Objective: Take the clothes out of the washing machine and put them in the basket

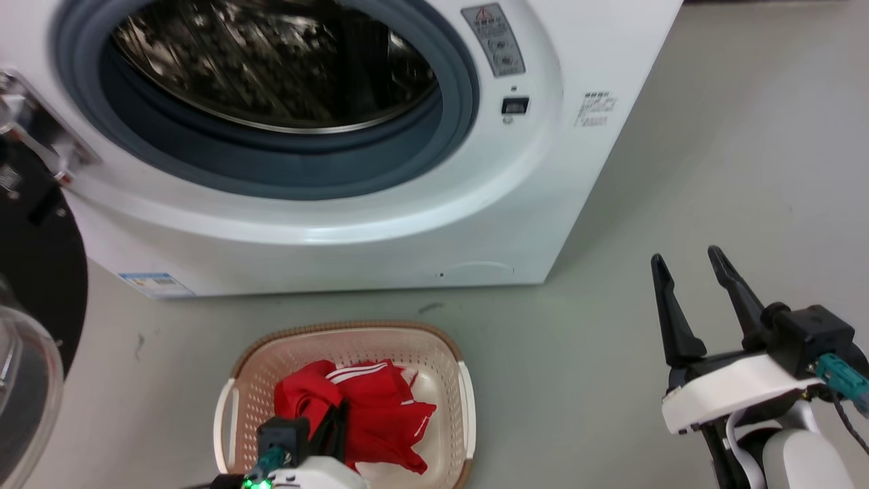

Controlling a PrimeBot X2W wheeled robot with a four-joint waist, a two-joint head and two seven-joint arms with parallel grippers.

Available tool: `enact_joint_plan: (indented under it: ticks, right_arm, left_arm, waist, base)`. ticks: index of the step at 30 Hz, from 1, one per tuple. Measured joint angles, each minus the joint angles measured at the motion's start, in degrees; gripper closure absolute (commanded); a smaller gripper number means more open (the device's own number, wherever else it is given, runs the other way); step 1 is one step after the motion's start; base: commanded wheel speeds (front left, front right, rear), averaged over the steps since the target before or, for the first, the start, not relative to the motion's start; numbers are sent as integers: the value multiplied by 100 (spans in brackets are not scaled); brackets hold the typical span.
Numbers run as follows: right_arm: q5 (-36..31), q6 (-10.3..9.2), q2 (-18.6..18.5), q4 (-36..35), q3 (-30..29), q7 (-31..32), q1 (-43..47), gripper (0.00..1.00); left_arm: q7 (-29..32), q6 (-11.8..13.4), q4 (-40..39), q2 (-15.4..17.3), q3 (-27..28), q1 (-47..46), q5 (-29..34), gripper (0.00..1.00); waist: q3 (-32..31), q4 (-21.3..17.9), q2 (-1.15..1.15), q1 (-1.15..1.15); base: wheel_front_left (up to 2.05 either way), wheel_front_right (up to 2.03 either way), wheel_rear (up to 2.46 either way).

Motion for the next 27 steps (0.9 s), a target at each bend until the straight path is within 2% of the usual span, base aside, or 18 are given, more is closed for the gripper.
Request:
enact_joint_plan:
  ticks: [6,12,17,25,26,27]
  right_arm:
    - [8,-1,-1,42,66,-112,-334,0]
    - [74,0,-2,152,230,-252,-651,0]
    - [154,0,-3,292,407,-392,-905,0]
    - [215,0,-3,605,544,-611,-1090,0]
    - [221,0,-3,642,547,-619,-1105,0]
    - [221,0,-2,686,547,-637,-1112,0]
  left_arm:
    - [-125,-93,1517,-11,-81,-1045,-88,100]
    - [-155,-83,2548,-15,-66,-2001,-280,100]
    - [-156,41,3007,-16,-51,-2578,-478,100]
    - [-165,153,3498,-20,-4,-2845,-736,100]
    - [-165,152,3539,-20,4,-2844,-758,75]
    - [-165,146,3564,-19,-1,-2844,-759,55]
  waist:
    - [673,-83,0,0]
    - [1343,-225,0,1]
    - [1868,-383,0,1]
    - [2375,-657,0,1]
    - [2391,-676,0,0]
    - [2387,-683,0,1]
  base:
    - [0,0,0]
    - [0,0,0]
    - [0,0,0]
    - [0,0,0]
    - [0,0,0]
    - [0,0,0]
